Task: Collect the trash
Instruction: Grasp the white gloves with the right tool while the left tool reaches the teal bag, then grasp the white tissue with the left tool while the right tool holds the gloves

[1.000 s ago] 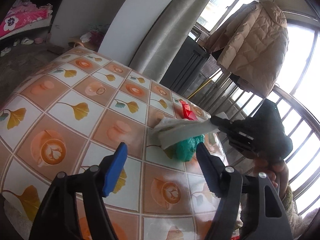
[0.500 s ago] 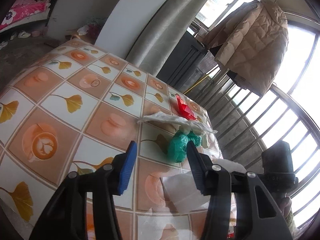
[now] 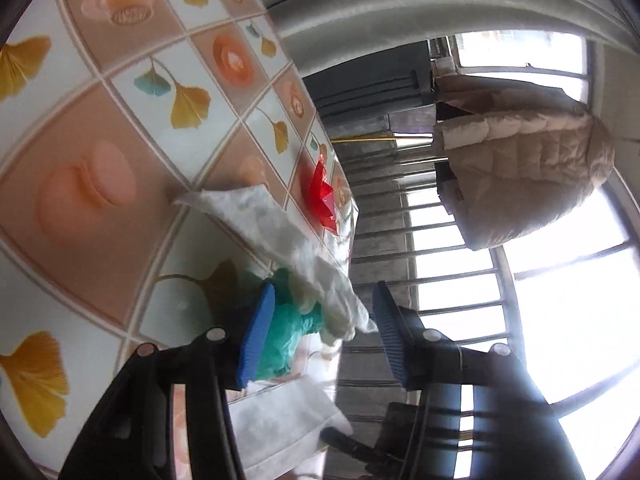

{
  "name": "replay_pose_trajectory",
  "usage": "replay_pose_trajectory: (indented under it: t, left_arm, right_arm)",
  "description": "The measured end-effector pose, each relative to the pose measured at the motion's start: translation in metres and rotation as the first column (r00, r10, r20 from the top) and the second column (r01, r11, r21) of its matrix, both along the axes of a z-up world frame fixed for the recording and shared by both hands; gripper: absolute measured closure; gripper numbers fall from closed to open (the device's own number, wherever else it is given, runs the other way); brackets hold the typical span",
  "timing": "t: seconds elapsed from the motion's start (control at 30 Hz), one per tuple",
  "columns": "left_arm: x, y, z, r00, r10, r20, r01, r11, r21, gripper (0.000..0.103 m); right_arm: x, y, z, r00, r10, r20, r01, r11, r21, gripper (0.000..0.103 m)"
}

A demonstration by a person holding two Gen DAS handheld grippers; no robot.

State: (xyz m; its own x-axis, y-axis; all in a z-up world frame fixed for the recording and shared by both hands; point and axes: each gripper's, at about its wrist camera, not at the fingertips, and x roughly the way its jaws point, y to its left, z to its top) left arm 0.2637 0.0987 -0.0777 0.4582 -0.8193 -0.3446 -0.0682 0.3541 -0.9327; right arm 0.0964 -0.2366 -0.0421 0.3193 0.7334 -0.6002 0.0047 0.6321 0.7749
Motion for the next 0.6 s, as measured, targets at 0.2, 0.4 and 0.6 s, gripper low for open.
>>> replay_pose_trajectory:
  t: [0.2, 0.4, 0.6]
  left_arm:
    - [0.029, -0.012, -0.013, 0.997, 0.026, -0.073, -0.026, 1.0, 0.009, 0.059]
    - [0.025, -0.016, -0.005, 0.999, 0.031, -0.039, -0.029, 0.999, 0.033, 0.097]
    - [-0.019, -0.003, 0.06, 0.98, 0.02, 0.197, -0.063, 0.974, 0.216, 0.101]
  right_arm:
    - [-0.002, -0.008, -0.006, 1.0, -0.01, -0.003, 0.01, 1.0, 0.022, 0.101]
    - [-0.006, -0.011, -0.006, 1.0, -0.011, 0.0, 0.011, 1.0, 0.021, 0.101]
    - [-0.009, -0.015, -0.001, 1.0, -0.014, 0.023, 0.014, 1.0, 0.01, 0.101]
